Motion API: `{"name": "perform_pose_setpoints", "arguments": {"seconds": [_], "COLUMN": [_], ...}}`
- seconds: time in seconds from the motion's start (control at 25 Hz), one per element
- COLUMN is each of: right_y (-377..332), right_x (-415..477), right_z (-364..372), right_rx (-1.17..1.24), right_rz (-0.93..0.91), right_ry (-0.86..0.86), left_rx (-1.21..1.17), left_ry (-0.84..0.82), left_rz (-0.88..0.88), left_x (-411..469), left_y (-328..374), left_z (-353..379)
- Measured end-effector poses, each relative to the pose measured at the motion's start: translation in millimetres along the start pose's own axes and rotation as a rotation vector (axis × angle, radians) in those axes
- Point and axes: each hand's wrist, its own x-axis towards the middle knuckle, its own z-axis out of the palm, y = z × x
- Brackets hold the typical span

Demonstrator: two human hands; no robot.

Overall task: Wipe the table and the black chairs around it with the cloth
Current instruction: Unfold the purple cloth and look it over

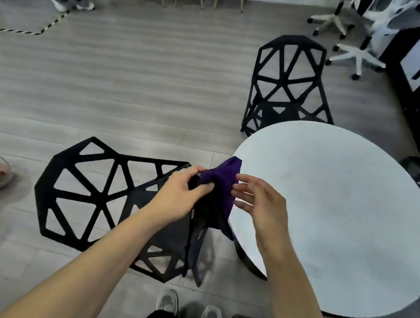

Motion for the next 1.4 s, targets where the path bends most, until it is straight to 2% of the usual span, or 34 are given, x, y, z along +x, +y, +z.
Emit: {"name": "perform_pose_setpoints", "arguments": {"seconds": [0.08, 0.12, 0.2, 0.28, 0.36, 0.44, 0.52, 0.6, 0.68, 0.72, 0.76, 0.84, 0.92, 1.0, 1.16, 1.28, 1.4], "right_y": [-6, -7, -9, -16, -25, -33, -42, -46, -47, -46, -44, -36, -32, -27, -28, -39, -55], "right_x": [34, 50, 69, 87, 87, 97, 105, 120, 136, 144, 156, 182, 207, 234, 291, 344, 396], "right_z": [-15, -20, -21, -13, -10, 0, 9, 10, 8, 6, 3, -3, -11, -24, -61, -95, -129], "right_rx": [-0.141, -0.19, -0.161, 0.003, 0.137, 0.057, 0.01, 0.11, 0.182, 0.183, 0.176, 0.147, 0.123, 0.137, 0.162, 0.048, -0.108], "right_rz": [-0.035, -0.017, 0.024, 0.073, 0.1, 0.034, -0.024, -0.019, -0.005, -0.004, 0.001, 0.031, 0.071, 0.104, 0.169, 0.147, 0.032], "right_ry": [0.199, 0.192, -0.023, -0.254, -0.371, -0.295, -0.093, 0.094, 0.18, 0.203, 0.22, 0.23, 0.206, 0.203, 0.2, 0.225, 0.323], "left_rx": [-0.179, -0.286, -0.461, -0.492, -0.511, -0.47, -0.359, -0.216, -0.042, 0.008, 0.016, -0.072, -0.186, -0.292, -0.494, -0.514, -0.55], "left_ry": [-0.007, -0.025, -0.065, -0.127, -0.119, -0.094, -0.086, -0.013, 0.13, 0.095, -0.037, -0.352, -0.502, -0.506, -0.41, -0.386, -0.277], "left_rz": [-0.089, -0.143, -0.245, -0.279, -0.302, -0.317, -0.275, -0.171, -0.079, -0.069, -0.133, -0.433, -0.628, -0.708, -0.811, -0.747, -0.615], "left_x": [28, 41, 64, 93, 107, 140, 171, 195, 204, 206, 210, 223, 244, 275, 345, 398, 449], "left_y": [8, 13, 26, 40, 52, 55, 53, 48, 38, 36, 34, 34, 37, 37, 38, 42, 46], "left_z": [-5, -8, -15, -24, -25, -32, -30, -23, -14, -6, 4, 26, 45, 67, 115, 150, 178]}}
